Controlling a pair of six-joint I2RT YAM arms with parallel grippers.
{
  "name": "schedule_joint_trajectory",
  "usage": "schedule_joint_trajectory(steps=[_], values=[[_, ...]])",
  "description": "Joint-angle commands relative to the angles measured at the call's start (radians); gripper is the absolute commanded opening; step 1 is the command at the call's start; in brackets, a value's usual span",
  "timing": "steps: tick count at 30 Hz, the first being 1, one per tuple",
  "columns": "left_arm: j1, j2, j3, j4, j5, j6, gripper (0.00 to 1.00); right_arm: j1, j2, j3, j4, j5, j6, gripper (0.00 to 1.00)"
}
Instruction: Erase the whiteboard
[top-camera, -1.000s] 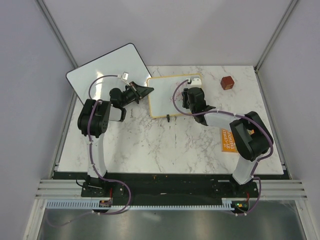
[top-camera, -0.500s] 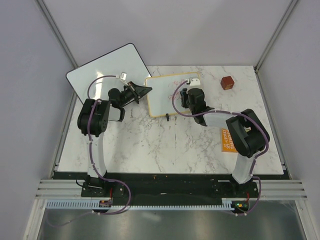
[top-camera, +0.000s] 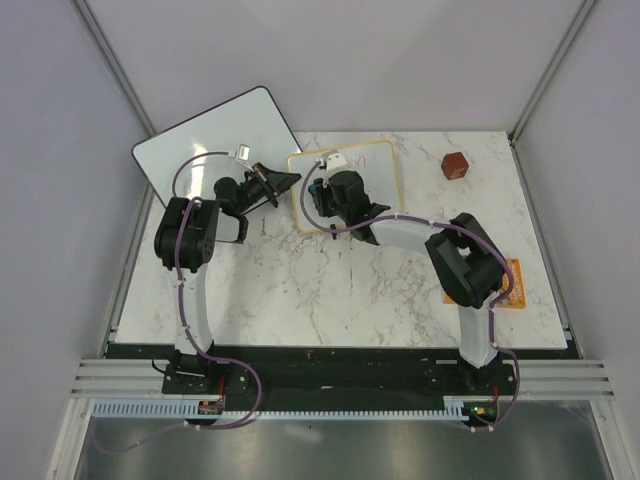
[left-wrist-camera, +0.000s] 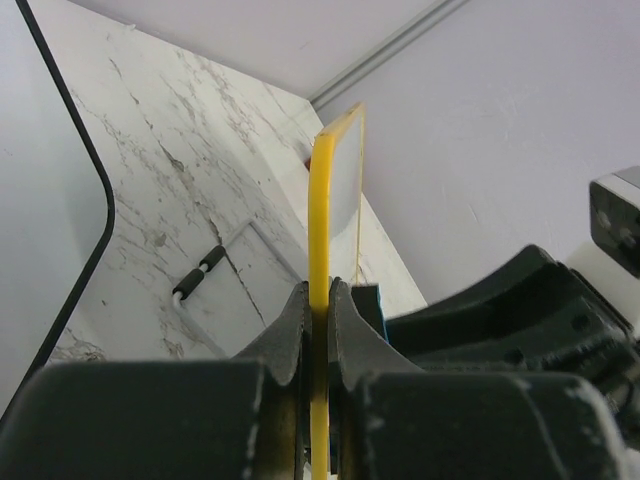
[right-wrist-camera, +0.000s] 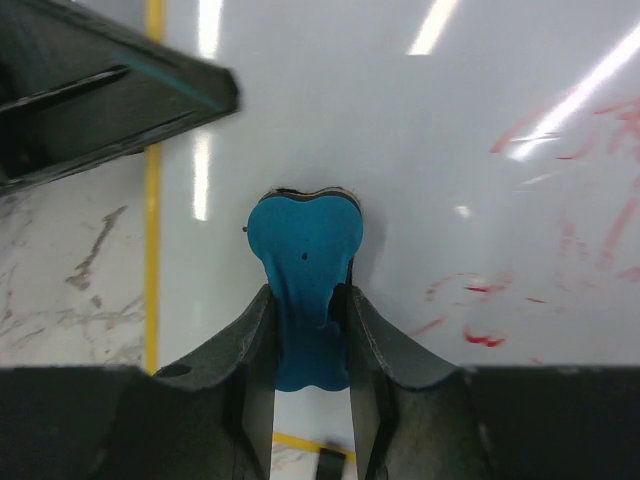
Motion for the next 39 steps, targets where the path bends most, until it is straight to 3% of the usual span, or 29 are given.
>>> schedule_joint_trajectory(steps=[1,4,11,17,22,26,37,39], values=[[-0.026,0.021,0.019,0.044,0.073,0.023,0.02,0.032,0.073,0.049,-0.125,0.036,0.011,0.00],[-0.026,0.023,0.019,0.049,0.075,0.018,0.02,0.017,0.063,0.037,-0.132,0.154,0.060,0.00],[-0.026,0.033,0.022,0.058,0.076,0.004,0.02,-0.135,0.027,-0.022,-0.139,0.151,0.143,0.00],[-0.026,0.037,0.026,0.057,0.078,-0.002,0.02,-0.182,0.013,-0.039,-0.189,0.254,0.152,0.00],[-0.026,0.038,0.029,0.057,0.079,-0.003,0.02,-0.193,0.030,-0.046,-0.194,0.200,0.145,0.00],[-0.024,0.040,0.028,0.055,0.081,-0.005,0.02,-0.198,0.032,-0.064,-0.234,0.263,0.148,0.00],[-0.024,0.035,0.026,0.057,0.079,-0.005,0.02,-0.244,-0.027,-0.144,-0.238,0.255,0.177,0.00],[-0.024,0.038,0.028,0.057,0.079,-0.008,0.02,-0.242,-0.019,-0.143,-0.231,0.194,0.160,0.00]])
